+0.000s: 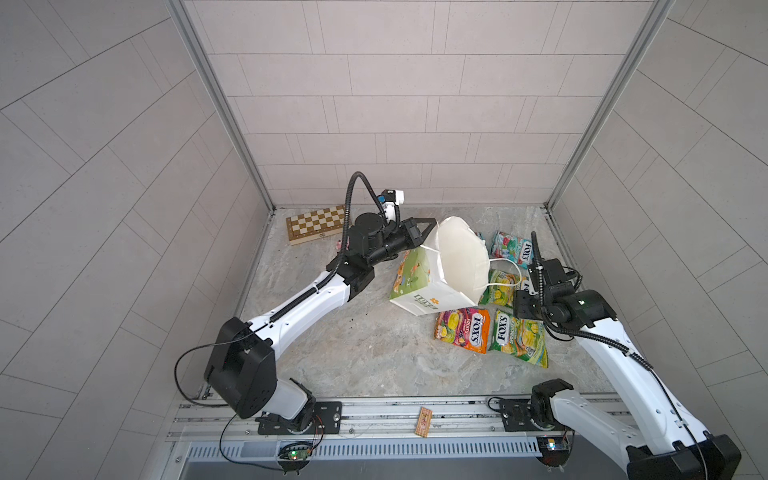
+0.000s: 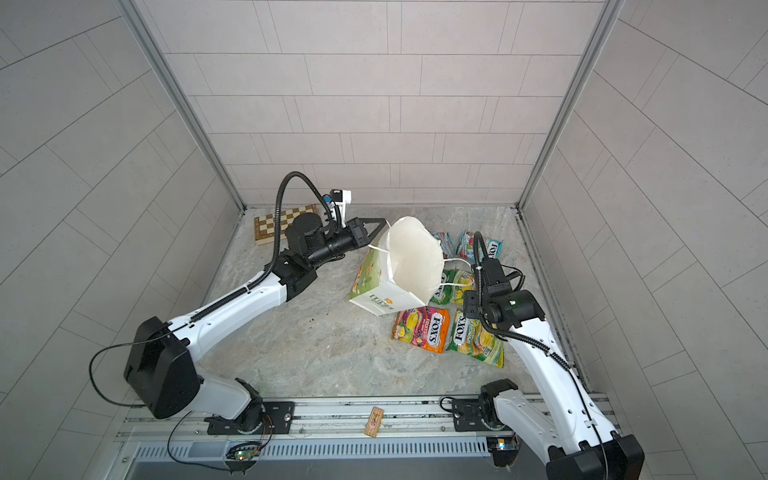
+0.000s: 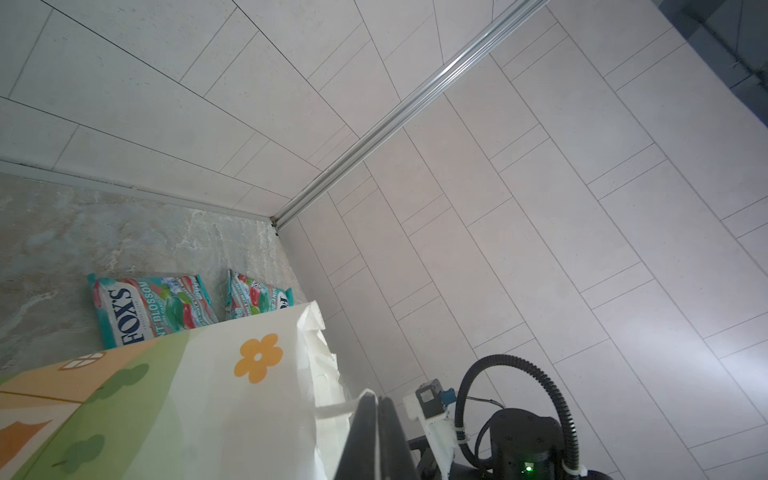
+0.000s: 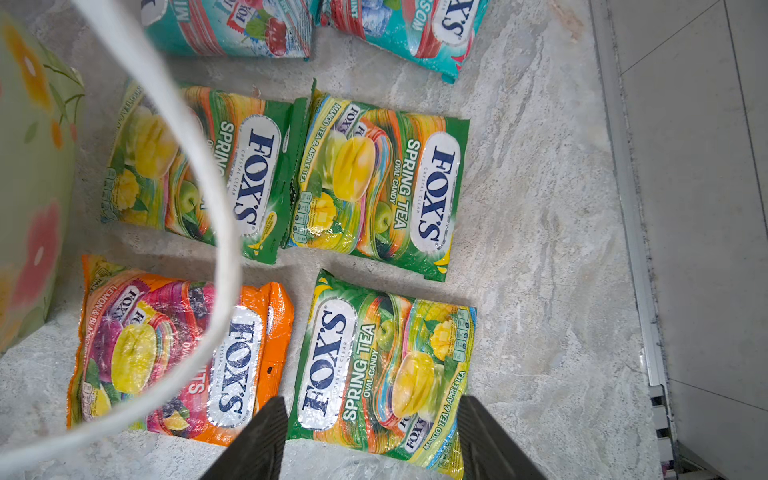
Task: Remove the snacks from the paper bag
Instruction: 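Set the white bag upright farther from the robot with the left gripper and release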
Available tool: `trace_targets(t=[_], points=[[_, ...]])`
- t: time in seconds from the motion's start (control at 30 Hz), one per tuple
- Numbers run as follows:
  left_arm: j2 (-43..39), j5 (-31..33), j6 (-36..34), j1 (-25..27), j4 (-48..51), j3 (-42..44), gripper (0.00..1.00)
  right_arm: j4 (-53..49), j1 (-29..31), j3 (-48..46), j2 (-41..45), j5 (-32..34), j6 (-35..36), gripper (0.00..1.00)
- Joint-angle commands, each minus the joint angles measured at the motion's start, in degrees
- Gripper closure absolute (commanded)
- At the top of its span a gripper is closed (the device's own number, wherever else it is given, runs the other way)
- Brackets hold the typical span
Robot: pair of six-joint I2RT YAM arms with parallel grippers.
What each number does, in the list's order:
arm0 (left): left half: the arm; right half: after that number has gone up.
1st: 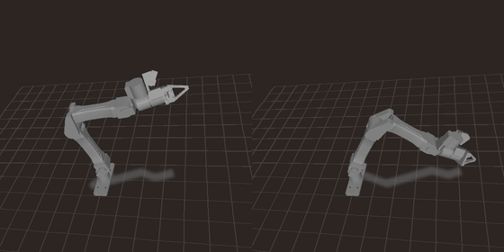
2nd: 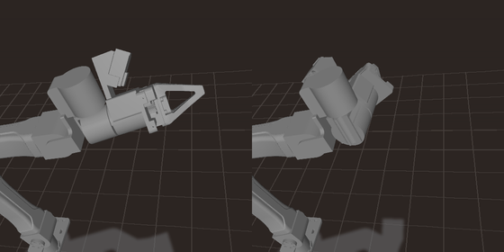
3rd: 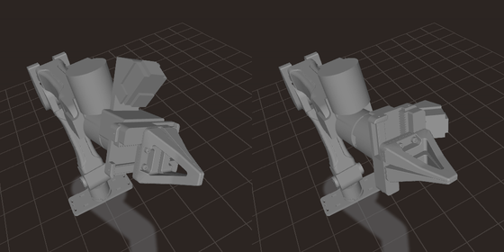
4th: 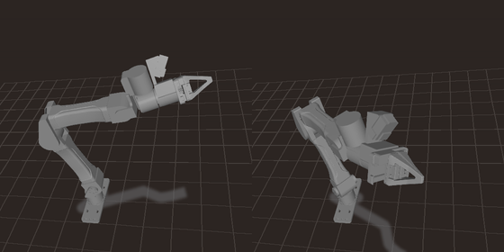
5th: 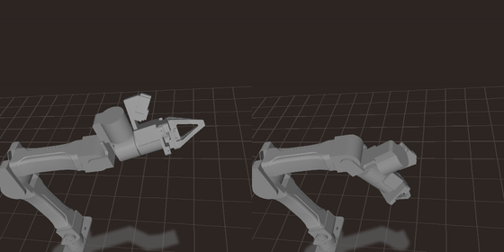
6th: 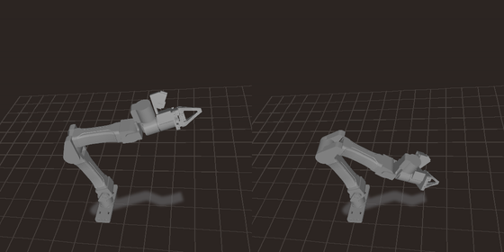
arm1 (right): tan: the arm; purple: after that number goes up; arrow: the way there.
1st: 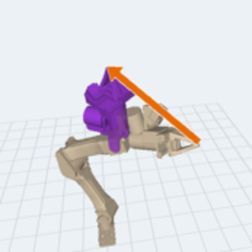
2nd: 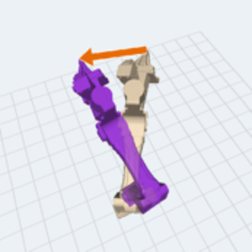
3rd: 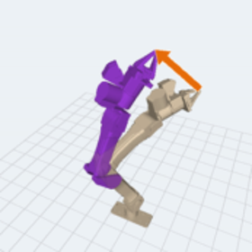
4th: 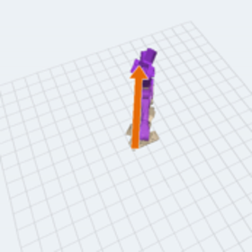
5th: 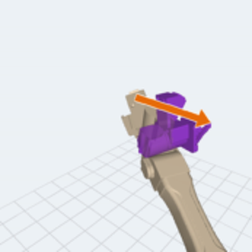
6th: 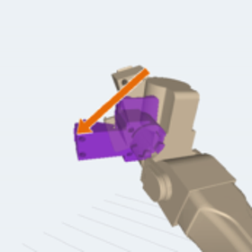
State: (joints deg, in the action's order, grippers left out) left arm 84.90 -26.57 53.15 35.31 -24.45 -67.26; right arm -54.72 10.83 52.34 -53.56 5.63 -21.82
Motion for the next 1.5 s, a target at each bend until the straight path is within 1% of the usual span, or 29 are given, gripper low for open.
trace_targets(t=[0.0, 0.1, 0.17, 0.47, 0.77, 0.8, 0.9, 1.0, 1.1, 1.2, 1.23, 1.27, 1.3, 1.33, 1.47], points=[[1.87, -2.70, 5.29, -0.88, -7.76, -2.03, 1.00, -1.27, -0.15, -0.63, 0.49, 1.01, 0.28, 0.33], [4.60, -4.52, 11.40, -2.36, -15.49, 0.35, 1.00, -1.29, -0.20, -0.91, 1.08, 1.46, 0.29, 0.33], [6.19, -5.50, 14.01, -3.56, -17.80, 1.14, 1.00, -1.31, -0.18, -1.01, 1.05, 1.54, 0.30, 0.33], [8.02, -8.14, 16.81, -10.12, -21.23, 5.81, 1.00, -0.92, -0.15, -1.13, 0.48, 1.33, 0.34, 0.33], [5.90, -7.04, 16.66, -17.18, -22.74, 13.41, 1.00, -0.65, -0.19, -1.27, 0.47, 1.13, 0.33, 0.33], [5.63, -6.76, 16.64, -17.65, -22.74, 14.07, 0.98, -0.58, -0.19, -1.27, 0.47, 1.13, 0.22, 0.33], [4.80, -6.06, 16.00, -18.74, -22.17, 15.67, 0.88, -0.58, -0.17, -1.30, 0.47, 0.97, 0.28, 0.33], [3.54, -5.35, 14.84, -19.68, -20.42, 16.61, 0.69, -0.50, -0.20, -1.27, 0.38, 0.95, 0.28, 0.33], [2.08, -4.65, 12.84, -20.36, -17.90, 17.22, 0.48, -0.39, -0.16, -1.38, 0.47, 0.79, 0.28, 0.33], [-0.12, -3.24, 8.50, -21.10, -11.08, 16.68, 0.26, -0.30, -0.28, -1.45, 0.55, 0.67, 0.27, 0.33], [-1.20, -2.32, 6.39, -21.34, -7.86, 16.37, 0.19, -0.25, -0.23, -1.47, 0.48, 0.78, 0.29, 0.33], [-2.15, -1.52, 4.58, -21.49, -5.20, 16.13, 0.15, -0.11, -0.21, -1.53, 0.62, 0.81, 0.25, 0.33], [-3.50, -0.46, 2.14, -21.72, -1.96, 15.72, 0.04, 0.11, -0.25, -1.65, 0.73, 0.88, 0.29, 0.33], [-4.97, 0.26, -0.64, -21.94, 1.85, 15.09, 0.00, 0.53, -0.21, -1.84, 0.78, 0.82, 0.21, 0.33], [-11.55, 5.03, -11.15, -22.48, 16.49, 13.01, 0.00, 2.97, -0.36, -3.23, 1.22, 0.64, -0.56, 0.33]])
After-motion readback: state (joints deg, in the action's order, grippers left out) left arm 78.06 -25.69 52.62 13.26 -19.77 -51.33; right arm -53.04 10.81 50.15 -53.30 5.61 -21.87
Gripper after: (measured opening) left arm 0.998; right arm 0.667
